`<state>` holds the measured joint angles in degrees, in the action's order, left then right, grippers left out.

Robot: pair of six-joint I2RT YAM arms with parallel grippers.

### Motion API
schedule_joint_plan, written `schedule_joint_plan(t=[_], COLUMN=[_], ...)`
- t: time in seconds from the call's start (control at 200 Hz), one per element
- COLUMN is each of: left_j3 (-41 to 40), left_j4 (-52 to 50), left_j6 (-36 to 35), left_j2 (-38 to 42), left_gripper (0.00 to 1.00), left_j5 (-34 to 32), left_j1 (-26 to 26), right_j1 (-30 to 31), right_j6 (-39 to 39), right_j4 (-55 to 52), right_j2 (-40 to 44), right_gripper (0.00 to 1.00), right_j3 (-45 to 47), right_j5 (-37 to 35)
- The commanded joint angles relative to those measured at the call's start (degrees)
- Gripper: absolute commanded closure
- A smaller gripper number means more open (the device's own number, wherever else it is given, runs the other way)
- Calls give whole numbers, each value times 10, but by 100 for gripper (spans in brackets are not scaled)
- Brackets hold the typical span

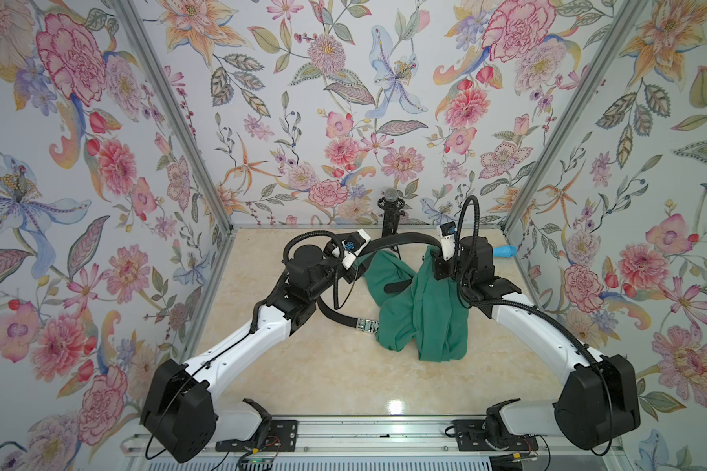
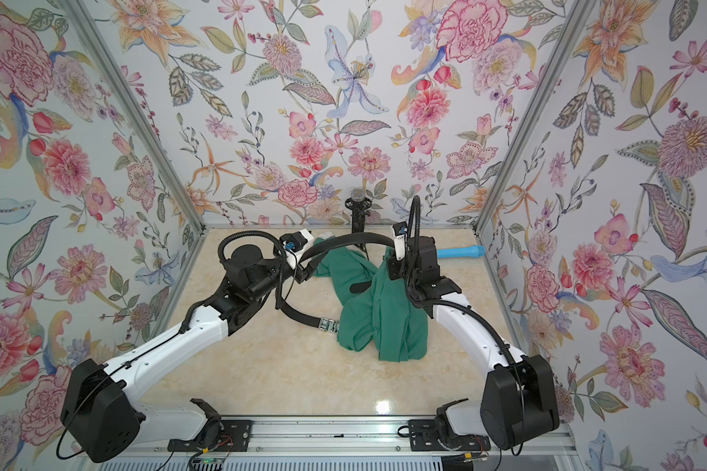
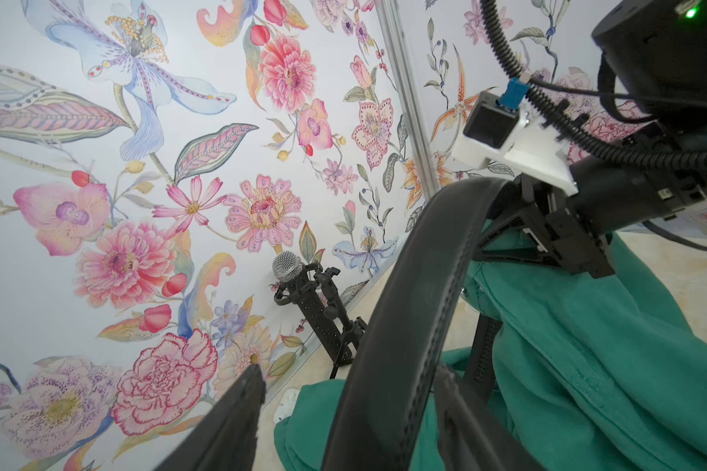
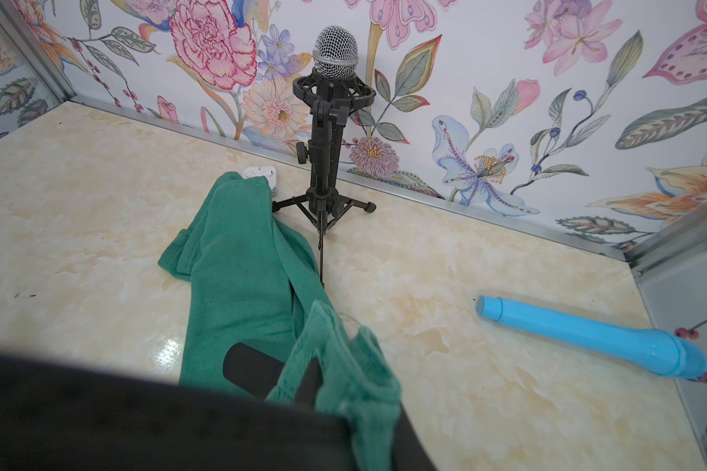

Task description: Remove the belt from the trousers

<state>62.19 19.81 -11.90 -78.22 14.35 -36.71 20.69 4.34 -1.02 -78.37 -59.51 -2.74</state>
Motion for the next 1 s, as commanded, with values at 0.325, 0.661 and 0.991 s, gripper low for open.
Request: schedule_joint_plan(t=[0.325,0.661,0.991], left_j3=[187,233,269], left_j4=[-144,-171,-187], left_j6=[-117,-163,-179], left_j2=[-163,-205,-229], left_gripper=[32,33,96], left_j5=[-79,-134,-160], left_j1=[-111,-125,-130], right_j1=[36,43,36], right_j6=[22,10,-15], right_j4=[-17,-21,-15], right_j2=[16,23,10], right_gripper=[100,100,97], right_j3=[-26,-31,-27], right_j5=[-15,1,14])
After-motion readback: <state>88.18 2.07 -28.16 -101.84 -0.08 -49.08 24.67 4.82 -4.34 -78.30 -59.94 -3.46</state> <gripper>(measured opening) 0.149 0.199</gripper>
